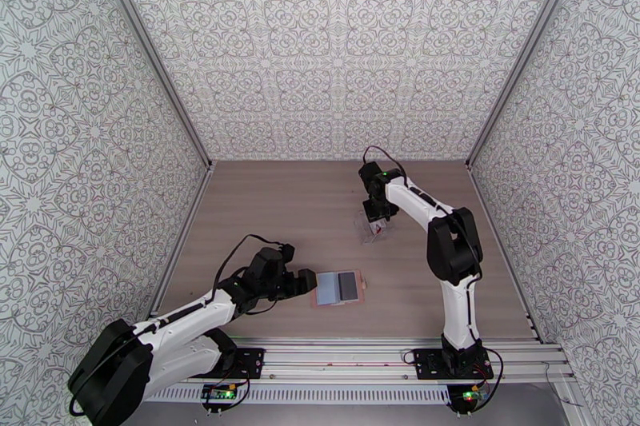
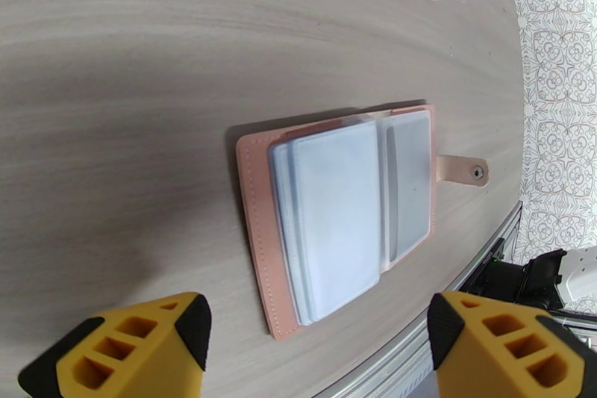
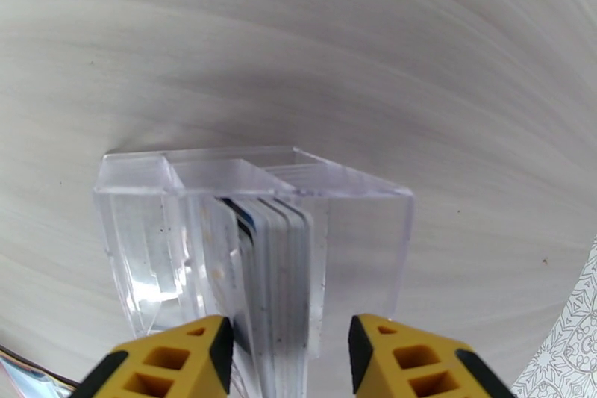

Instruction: Put the credit cards into the card holder

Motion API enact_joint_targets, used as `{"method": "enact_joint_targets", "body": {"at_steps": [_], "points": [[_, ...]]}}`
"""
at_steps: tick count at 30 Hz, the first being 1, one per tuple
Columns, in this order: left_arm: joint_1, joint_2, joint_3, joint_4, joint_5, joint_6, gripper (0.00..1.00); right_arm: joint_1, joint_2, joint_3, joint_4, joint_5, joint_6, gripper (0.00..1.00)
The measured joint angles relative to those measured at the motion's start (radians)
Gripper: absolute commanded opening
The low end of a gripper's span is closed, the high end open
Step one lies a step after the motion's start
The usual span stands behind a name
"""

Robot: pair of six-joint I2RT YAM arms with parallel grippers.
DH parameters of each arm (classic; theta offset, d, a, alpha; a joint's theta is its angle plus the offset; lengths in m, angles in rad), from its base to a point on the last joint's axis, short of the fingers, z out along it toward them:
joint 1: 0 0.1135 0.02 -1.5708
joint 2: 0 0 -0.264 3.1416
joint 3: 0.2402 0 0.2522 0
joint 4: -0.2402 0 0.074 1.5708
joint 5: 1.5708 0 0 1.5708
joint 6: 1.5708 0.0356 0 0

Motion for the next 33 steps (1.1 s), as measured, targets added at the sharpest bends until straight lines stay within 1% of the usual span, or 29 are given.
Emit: {"method": "enact_joint_targets", "body": {"at_steps": [5,13,22,24,33], "points": [[0.000,0.000,0.002,0.000,0.000,0.000,0.83,0.000,-0.005,0.010,-0.007,0.008,0.000,0.43],[0.000,0.000,0.002,0.000,0.000,0.000,0.83,0.000,-0.005,0.010,-0.014,0.006,0.006,0.30],[0.000,0.000,0.002,0.000,0.000,0.000,0.83,0.000,-0.009,0.010,-0.017,0.002,0.008,0.20],[0.000,0.000,0.002,0.000,0.000,0.000,0.83,0.000,-0.013,0.010,-0.018,0.002,0.006,0.16],[0.000,0.000,0.002,0.000,0.000,0.000,0.82,0.000,-0.023,0.010,-0.017,-0.002,0.008,0.10]]}}
